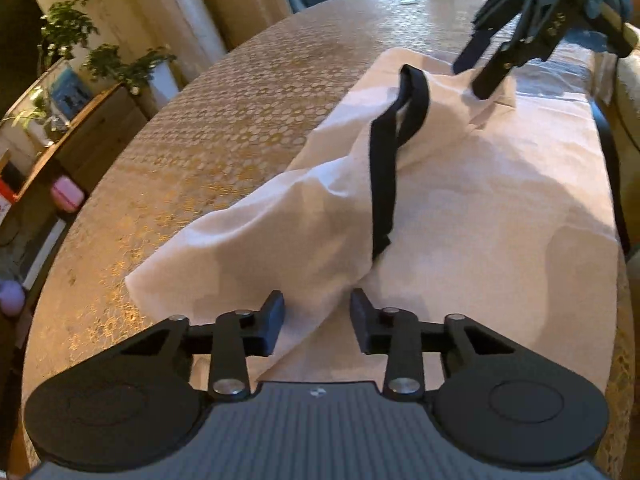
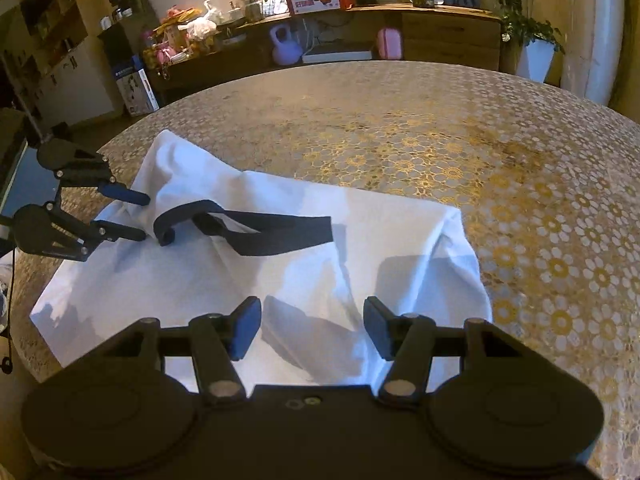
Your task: Fold clothes
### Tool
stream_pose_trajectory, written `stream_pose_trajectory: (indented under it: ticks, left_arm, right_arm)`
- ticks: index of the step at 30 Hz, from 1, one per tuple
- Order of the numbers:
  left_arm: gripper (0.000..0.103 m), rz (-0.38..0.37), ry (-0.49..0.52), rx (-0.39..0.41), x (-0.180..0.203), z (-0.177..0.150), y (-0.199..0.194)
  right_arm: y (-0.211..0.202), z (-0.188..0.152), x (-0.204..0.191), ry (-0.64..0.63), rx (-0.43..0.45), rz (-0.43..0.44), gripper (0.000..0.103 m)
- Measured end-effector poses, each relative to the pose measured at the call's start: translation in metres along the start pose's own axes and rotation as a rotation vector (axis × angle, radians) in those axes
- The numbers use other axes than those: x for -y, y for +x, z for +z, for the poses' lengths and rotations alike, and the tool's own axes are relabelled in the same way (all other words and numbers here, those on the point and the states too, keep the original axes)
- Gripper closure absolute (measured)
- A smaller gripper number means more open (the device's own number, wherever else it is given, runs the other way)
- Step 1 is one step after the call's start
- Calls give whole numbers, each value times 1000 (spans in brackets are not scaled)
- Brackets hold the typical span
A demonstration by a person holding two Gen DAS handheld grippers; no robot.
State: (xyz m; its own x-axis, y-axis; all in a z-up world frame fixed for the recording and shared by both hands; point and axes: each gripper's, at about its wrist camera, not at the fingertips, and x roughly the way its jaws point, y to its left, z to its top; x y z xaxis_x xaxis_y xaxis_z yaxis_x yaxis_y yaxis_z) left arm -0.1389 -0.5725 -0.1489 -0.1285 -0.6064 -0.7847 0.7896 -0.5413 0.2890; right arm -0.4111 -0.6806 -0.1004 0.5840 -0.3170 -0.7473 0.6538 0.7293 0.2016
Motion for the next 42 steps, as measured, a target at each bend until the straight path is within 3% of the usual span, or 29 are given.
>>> stream_pose_trajectory:
  ticks: [5, 11, 16, 20, 27, 34, 37, 39, 42]
  left_arm:
    - [95, -77, -74, -3, -13, -2, 5]
    - [101, -147, -342, 46, -47, -7, 3]
    - [102, -165, -456, 106, -60, -16, -13]
    - [102, -174, -482, 130, -50, -20, -29]
    - [102, -202, -520, 143, -22, -38, -56]
    - [101, -209, -517, 49, 8, -50, -46]
    - [95, -179, -491, 19, 13, -49, -52]
    - [85, -167, -541, 12, 6, -52, -53]
    - [42, -173, -703, 16, -15, -58, -51]
  right_arm:
    - [6, 5, -3, -12, -5, -17, 0]
    - [12, 3, -3, -25, -25, -28, 0]
    - [-2, 2, -15, -53, 24, -1, 0]
    - [-27, -4, -31, -128, 61, 29, 0]
    - [-57, -35, -42, -176, 39, 11, 0]
    - [-40, -59, -45, -179, -62, -29, 0]
    - [-55, -57, -41, -149, -47, -22, 0]
    - [-63, -53, -34, -95, -25, -28, 0]
    - [-68, -46, -17, 38, 16, -42, 0]
